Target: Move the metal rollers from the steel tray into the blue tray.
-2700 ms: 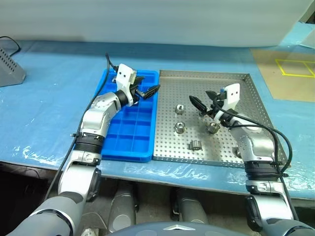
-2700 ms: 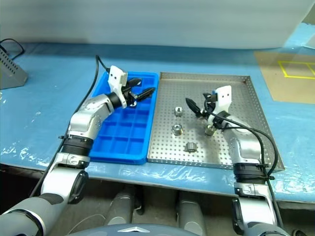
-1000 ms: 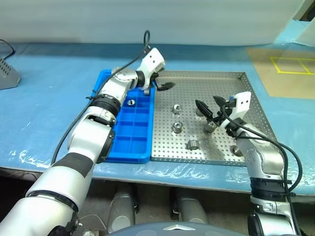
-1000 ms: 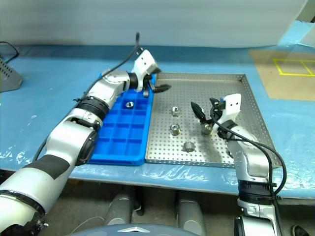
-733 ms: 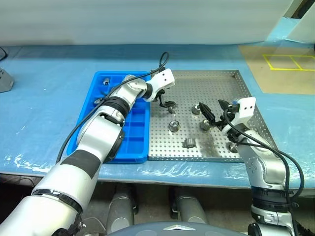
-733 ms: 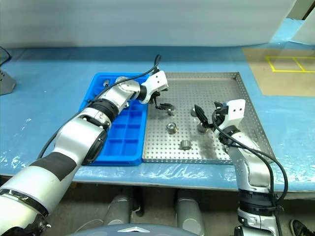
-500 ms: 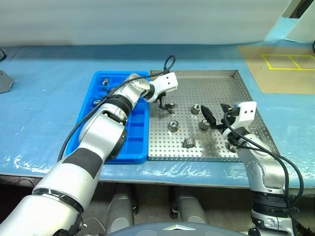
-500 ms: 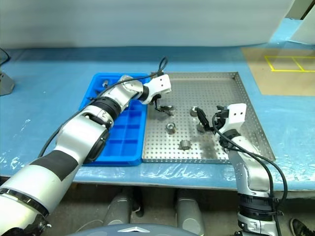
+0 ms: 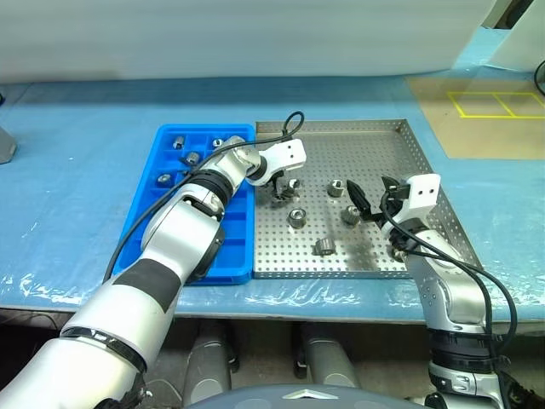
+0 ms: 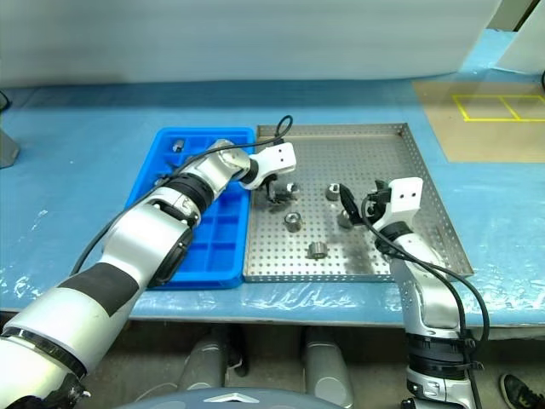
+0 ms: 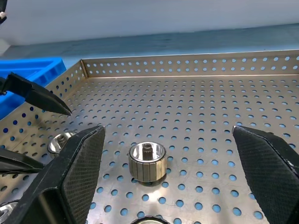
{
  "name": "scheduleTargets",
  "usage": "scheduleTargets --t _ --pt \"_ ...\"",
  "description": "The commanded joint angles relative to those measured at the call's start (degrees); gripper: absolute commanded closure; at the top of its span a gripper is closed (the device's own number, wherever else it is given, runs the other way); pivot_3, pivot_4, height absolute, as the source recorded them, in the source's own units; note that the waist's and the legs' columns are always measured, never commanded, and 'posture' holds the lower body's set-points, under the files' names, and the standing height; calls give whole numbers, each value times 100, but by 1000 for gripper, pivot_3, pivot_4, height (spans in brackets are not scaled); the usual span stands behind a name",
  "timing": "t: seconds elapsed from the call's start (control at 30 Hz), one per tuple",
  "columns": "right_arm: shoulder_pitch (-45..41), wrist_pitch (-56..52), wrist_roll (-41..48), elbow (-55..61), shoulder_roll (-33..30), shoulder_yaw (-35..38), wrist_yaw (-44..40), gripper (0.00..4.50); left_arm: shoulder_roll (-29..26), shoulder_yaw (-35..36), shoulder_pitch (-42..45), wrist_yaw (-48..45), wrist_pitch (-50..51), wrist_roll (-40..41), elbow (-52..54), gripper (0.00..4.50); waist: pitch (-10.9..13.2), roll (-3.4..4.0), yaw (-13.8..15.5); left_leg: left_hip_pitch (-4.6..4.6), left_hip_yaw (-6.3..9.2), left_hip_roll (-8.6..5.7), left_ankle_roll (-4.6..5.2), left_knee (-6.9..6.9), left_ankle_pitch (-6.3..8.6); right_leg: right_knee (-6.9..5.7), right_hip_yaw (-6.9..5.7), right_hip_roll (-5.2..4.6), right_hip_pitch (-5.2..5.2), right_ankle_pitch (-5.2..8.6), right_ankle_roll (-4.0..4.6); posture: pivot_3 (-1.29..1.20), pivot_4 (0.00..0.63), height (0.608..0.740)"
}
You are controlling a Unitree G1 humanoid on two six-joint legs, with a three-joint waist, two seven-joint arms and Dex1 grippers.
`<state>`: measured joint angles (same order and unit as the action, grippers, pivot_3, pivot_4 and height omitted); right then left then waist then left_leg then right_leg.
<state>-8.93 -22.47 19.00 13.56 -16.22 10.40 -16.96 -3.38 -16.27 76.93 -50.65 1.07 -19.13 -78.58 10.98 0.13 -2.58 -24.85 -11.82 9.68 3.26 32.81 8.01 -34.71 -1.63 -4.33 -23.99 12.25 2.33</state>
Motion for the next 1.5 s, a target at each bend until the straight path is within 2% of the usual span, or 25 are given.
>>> scheduleTargets --t 0.03,0.5,0.6,0.7,0.77,0.87,0.93,1.17,1.3,1.43,1.5 --pt "42 177 -109 82 11 -12 72 25 97 123 -8 -18 74 49 38 0 0 0 2 -1 0 0 1 1 0 1 0 0 0 0 0 -563 150 740" --pt "158 251 -315 116 85 -79 170 25 153 52 -203 434 139 -209 7 0 0 0 -149 5 2 -4 6 23 16 3 0 -4 19 1 -1 -585 150 740" --pt "135 263 -339 87 84 -80 177 0 126 88 -211 384 122 -188 10 638 0 0 -160 21 3 -4 6 25 17 11 0 -4 41 2 -3 -584 150 740" --pt "82 291 -381 18 83 -76 205 0 96 13 -240 477 107 -282 11 1553 1 -1 -178 53 3 -5 7 24 19 26 0 -4 76 12 -20 -577 150 740" --pt "60 310 -395 -13 84 -77 207 0 91 25 -250 490 91 -275 14 1553 1 -2 -205 61 3 -5 7 24 20 34 0 -4 84 26 -45 -575 150 740" --pt "15 342 -467 -111 67 -99 222 0 64 57 -279 351 -27 -250 31 2147 1 -2 -267 65 4 -5 8 22 20 52 0 -6 92 28 -48 -566 150 740" --pt "-5 369 -496 -168 70 -108 216 0 50 88 -287 541 33 -251 31 2730 1 -2 -290 66 5 -5 9 15 20 78 -2 -5 100 28 -49 -557 150 740" --pt "-148 420 -510 -293 99 -172 156 0 -149 603 -232 689 -25 171 105 2791 2 -1 -318 62 4 -33 22 7 25 115 -2 -32 98 27 -47 -535 150 740" --pt "-178 451 -494 -358 95 -183 126 0 -344 1196 -18 641 -300 726 276 2791 3 -1 -323 37 4 -34 26 6 25 113 -3 -33 70 -31 -5 -504 150 740" --pt "-276 469 -473 -486 114 -253 46 0 -591 1756 161 269 -396 1333 554 2791 2 0 -265 12 6 -32 37 -12 31 111 -16 -33 43 -44 -1 -451 150 740" --pt "-389 489 -474 -600 140 -327 -22 0 -762 1819 37 -147 -368 1513 873 2791 1 1 -236 -35 6 -28 56 -14 24 100 -22 -33 -9 -45 0 -427 150 740"
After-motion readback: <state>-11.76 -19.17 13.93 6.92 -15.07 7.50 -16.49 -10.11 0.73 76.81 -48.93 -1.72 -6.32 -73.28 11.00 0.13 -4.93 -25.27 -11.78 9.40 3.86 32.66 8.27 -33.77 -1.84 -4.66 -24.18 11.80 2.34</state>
